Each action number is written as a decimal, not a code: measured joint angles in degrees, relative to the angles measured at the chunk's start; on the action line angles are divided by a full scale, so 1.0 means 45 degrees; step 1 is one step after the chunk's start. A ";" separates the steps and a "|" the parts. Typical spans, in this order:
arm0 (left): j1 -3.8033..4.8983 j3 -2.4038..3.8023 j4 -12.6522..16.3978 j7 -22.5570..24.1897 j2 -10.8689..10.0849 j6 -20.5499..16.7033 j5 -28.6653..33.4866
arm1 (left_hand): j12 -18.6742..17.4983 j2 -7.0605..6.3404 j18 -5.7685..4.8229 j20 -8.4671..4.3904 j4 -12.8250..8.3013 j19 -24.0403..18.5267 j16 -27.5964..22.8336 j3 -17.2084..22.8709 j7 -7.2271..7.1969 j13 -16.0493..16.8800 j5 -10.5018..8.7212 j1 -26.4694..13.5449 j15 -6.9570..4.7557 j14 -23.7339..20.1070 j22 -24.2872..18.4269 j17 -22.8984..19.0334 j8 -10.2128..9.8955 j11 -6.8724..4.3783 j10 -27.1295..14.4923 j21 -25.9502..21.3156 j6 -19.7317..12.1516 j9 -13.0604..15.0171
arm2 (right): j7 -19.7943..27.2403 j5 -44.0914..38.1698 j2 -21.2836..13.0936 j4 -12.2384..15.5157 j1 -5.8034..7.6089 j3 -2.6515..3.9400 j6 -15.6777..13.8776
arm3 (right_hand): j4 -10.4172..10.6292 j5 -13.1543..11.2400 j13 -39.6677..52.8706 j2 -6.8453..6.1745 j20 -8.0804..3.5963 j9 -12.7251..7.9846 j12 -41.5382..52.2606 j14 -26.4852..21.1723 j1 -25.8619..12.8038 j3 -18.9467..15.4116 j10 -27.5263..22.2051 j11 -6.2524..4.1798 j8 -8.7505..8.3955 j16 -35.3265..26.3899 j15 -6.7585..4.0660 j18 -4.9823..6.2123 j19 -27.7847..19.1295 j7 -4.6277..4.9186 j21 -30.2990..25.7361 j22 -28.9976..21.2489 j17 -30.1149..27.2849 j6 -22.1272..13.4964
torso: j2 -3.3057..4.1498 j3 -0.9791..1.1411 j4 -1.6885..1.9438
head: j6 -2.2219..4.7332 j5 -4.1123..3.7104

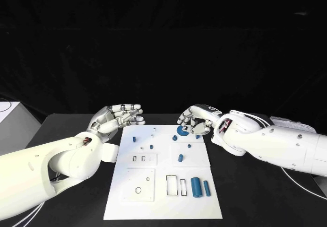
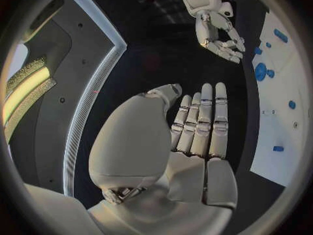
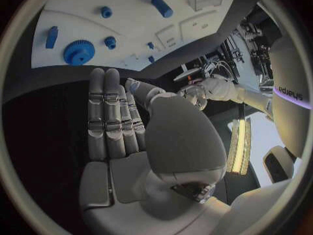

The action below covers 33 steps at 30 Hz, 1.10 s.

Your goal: Assemble the parts on the task board

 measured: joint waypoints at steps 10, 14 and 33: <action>0.0057 0.0025 0.0668 -0.0152 -0.0370 0.0581 -0.0007 | -0.0051 -0.0010 -0.0002 0.0000 -0.0074 -0.0001 0.0000 -0.0002 0.0000 0.0000 0.0000 -0.0010 0.0000 -0.0001 0.0060 0.0082 -0.0001 0.0001 0.0000 0.0107 0.0000 -0.0002 | -0.1228 -0.2618 0.0362 -0.0090 0.0024 -0.0003 0.0836 | 0.0819 -0.0060 0.0040 -0.1074 -0.0207 0.0451 -0.0052 0.0885 -0.0545 0.1109 0.0416 -0.0247 -0.0321 0.9018 -0.0261 -0.1002 0.3164 -0.0233 0.8625 1.0029 0.7735 0.0277 | 0.0425 -0.0129 0.0316 | -0.0020 -0.0200; 0.0077 0.0038 0.0768 -0.0196 -0.0435 0.0700 -0.0008 | -0.0099 0.0040 -0.0003 0.0000 -0.0074 -0.0001 0.0000 -0.0002 0.0000 0.0001 0.0000 -0.0060 0.0000 -0.0001 0.0089 0.0113 -0.0001 0.0001 -0.0001 0.0154 -0.0001 -0.0002 | -0.1567 -0.3174 0.0496 -0.0178 0.0025 -0.0002 0.1097 | 0.0880 -0.0127 0.0027 -0.1174 -0.0162 0.0521 -0.0051 0.0885 -0.0646 0.1049 0.0093 -0.0182 -0.0371 0.9532 -0.0261 -0.1001 0.3210 -0.0192 0.8960 1.0483 0.8156 0.0233 | 0.0521 -0.0165 0.0370 | -0.0007 -0.0247; 0.0148 0.0064 0.0835 -0.0299 -0.0551 0.0882 -0.0012 | -0.0158 -0.0011 -0.0006 0.0001 -0.0109 -0.0002 0.0051 -0.0038 0.0000 0.0001 0.0000 -0.0111 0.0001 -0.0003 0.0121 0.0177 -0.0050 0.0002 -0.0002 0.0206 -0.0001 -0.0004 | -0.2514 -0.4415 0.0884 -0.0534 0.0001 -0.0003 0.1742 | 0.1086 -0.0178 0.0020 -0.1274 -0.0110 0.0598 -0.0051 0.0932 -0.0746 0.0842 -0.0379 -0.0138 -0.0421 0.9698 -0.0213 -0.0998 0.3157 -0.0231 0.8958 1.0470 0.8148 0.0084 | 0.0845 -0.0228 0.0474 | 0.0061 -0.0308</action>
